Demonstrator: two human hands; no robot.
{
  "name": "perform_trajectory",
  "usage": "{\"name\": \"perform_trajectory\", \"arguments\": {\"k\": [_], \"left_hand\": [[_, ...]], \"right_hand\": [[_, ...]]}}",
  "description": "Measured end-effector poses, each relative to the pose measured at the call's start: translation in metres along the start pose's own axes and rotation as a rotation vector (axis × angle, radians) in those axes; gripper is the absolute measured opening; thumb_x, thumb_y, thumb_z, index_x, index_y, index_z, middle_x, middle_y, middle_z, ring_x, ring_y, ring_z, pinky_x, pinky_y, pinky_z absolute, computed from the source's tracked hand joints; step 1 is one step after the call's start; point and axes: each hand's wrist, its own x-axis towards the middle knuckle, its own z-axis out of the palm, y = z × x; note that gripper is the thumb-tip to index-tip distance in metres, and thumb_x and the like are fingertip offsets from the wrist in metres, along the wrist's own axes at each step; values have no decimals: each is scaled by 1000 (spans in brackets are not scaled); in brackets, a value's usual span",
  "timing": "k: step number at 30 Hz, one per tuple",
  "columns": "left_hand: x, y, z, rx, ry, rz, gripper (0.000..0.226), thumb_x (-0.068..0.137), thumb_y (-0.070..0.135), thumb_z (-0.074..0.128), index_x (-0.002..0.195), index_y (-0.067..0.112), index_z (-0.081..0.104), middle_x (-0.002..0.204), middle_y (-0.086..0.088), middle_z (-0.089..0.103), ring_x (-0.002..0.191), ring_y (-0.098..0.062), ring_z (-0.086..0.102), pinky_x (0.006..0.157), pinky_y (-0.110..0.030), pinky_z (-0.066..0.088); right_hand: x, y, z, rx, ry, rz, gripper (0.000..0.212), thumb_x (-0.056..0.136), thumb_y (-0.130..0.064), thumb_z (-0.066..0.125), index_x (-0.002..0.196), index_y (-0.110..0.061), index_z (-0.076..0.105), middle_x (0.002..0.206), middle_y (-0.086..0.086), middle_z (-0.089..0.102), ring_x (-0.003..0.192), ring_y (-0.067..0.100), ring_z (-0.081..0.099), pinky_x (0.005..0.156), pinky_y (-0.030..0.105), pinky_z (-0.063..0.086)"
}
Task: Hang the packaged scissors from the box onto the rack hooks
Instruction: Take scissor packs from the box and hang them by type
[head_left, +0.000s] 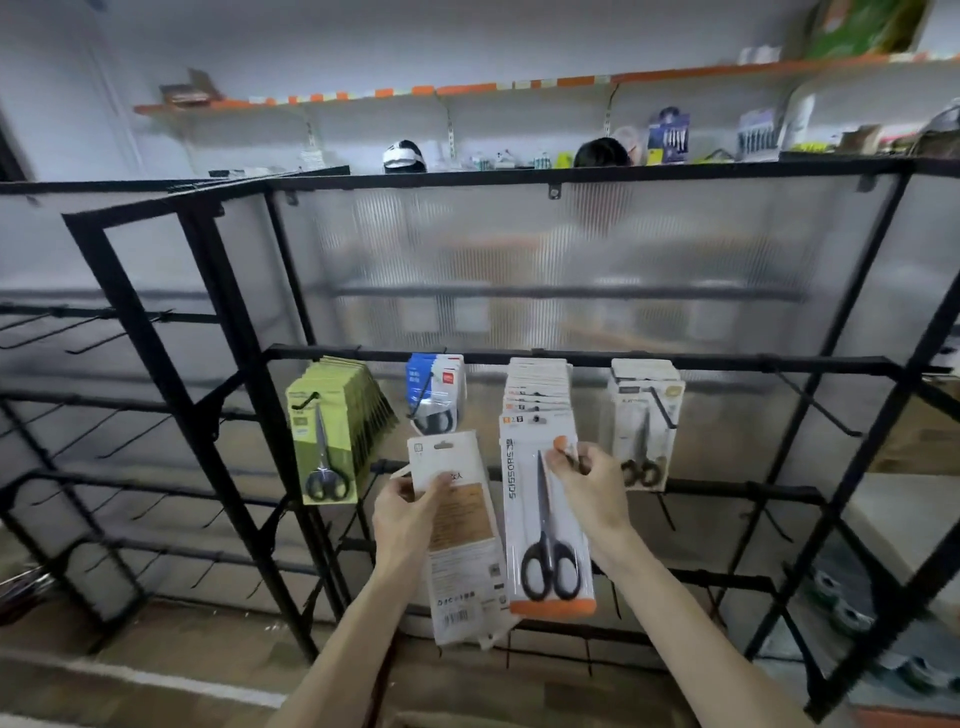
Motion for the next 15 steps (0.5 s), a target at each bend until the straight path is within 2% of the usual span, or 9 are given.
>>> {"name": "perform_trajectory", "arguments": {"k": [3, 7, 10, 13, 15], "left_hand": [[25, -7, -17, -25, -42, -32, 41, 82, 40, 82, 109, 13, 68, 98, -3, 74, 92, -20, 71, 86, -43, 58], [44, -10, -27, -53, -119, -39, 31, 86, 32, 81, 106, 12, 68, 94, -1, 73, 85, -15, 69, 70, -29, 52], [50, -13, -31, -43, -162, -27, 27, 87, 31, 80, 103, 16, 64, 93, 1, 72, 85, -13, 69, 66, -25, 49], [55, -15, -32, -52, -207, -24, 26, 87, 32, 80, 103, 16, 66, 92, 1, 74, 86, -14, 71, 63, -23, 49], [56, -14, -33, -38, -243, -25, 28, 88, 33, 78, 106, 14, 68, 90, 3, 75, 79, -8, 70, 57, -17, 47]], "right_hand": [[3, 6, 16, -4, 87, 31, 25, 95, -23, 67, 102, 0, 64, 99, 19, 69, 86, 23, 64, 71, 27, 44], [7, 8, 28, -27, 162, 56, 17, 96, -25, 66, 95, -8, 64, 91, 8, 67, 87, 19, 63, 69, 25, 44], [15, 6, 31, -77, 216, 61, 29, 94, -27, 67, 100, 1, 65, 90, 13, 67, 85, 21, 61, 71, 32, 43], [22, 4, 32, -140, 246, 89, 29, 96, -27, 64, 83, -2, 62, 77, 12, 62, 72, 20, 56, 61, 28, 36], [23, 2, 33, -188, 263, 97, 25, 97, -26, 62, 78, -11, 57, 68, 0, 54, 69, 15, 51, 56, 26, 32]]}}
